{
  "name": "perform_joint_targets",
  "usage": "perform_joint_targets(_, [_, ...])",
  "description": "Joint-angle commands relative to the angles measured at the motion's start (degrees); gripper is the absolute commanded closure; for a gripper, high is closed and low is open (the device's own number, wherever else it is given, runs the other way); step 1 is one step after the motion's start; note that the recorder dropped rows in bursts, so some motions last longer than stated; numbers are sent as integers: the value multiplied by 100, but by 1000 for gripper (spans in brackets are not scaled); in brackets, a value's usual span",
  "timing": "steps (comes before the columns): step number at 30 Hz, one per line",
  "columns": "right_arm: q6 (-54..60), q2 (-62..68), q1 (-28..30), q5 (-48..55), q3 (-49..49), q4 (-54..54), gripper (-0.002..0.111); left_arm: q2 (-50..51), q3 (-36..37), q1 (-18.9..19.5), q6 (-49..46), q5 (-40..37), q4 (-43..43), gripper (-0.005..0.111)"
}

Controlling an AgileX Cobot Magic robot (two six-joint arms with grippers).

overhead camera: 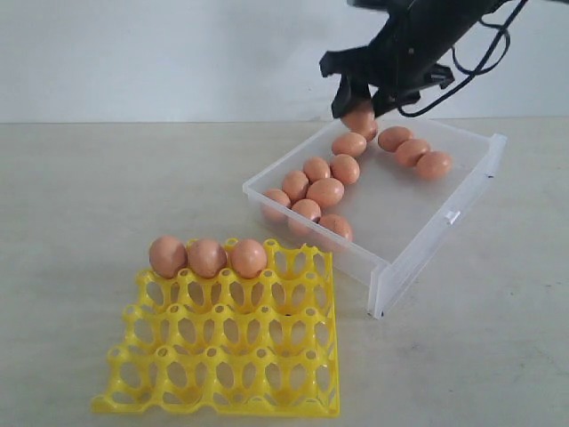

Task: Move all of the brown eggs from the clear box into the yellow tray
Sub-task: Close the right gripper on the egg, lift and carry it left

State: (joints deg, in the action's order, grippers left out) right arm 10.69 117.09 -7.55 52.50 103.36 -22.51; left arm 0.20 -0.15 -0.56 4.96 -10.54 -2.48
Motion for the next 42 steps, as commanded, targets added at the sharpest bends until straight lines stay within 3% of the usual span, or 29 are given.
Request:
perform_joint_targets(1, [-14, -1505, -446, -2826, -2037, -100, 108, -20, 15, 32, -3, 26, 5, 103])
perform_joint_targets(6, [-87, -3136, -1371, -7152, -5392, -189, 108, -20, 15, 32, -3, 26, 5, 103])
perform_joint_targets(9, [-336, -3623, -1837, -8301, -6566, -215, 108, -20, 15, 32, -3, 26, 5, 103])
perform_joint_targets(13, [-374, -3790, -2145, -8220, -7228, -180, 108, -20, 15, 32, -3, 26, 5, 103])
perform_joint_targets(18, [-622, -3745, -2442, -7210, -7279, 886, 108, -20, 15, 32, -3, 26, 5, 103])
perform_joint_targets(23, [-1069, -3583, -2500, -7662, -7161, 2203, 108, -20, 15, 32, -3, 26, 5, 103])
perform_joint_targets(28, [-1635, -3267, -2500, -9137, -6932, 1875, 108, -20, 15, 32, -3, 26, 5, 103])
perform_joint_targets(32, [-2411, -2796, -2500, -10120, -6602, 749, 108, -20, 15, 32, -3, 26, 5, 103])
perform_joint_targets(36, [-4171, -2180, -2500, -10377, -6100, -82, 108, -20, 15, 32, -3, 26, 5, 103])
perform_joint_targets(38, [-5284, -1882, -2486, -10377, -5936, 473, 108, -20, 15, 32, -3, 26, 5, 103])
perform_joint_targets(42, [-6935, -1315, -2069, -10829, -5646, 3477, 108, -20, 15, 32, -3, 26, 5, 103])
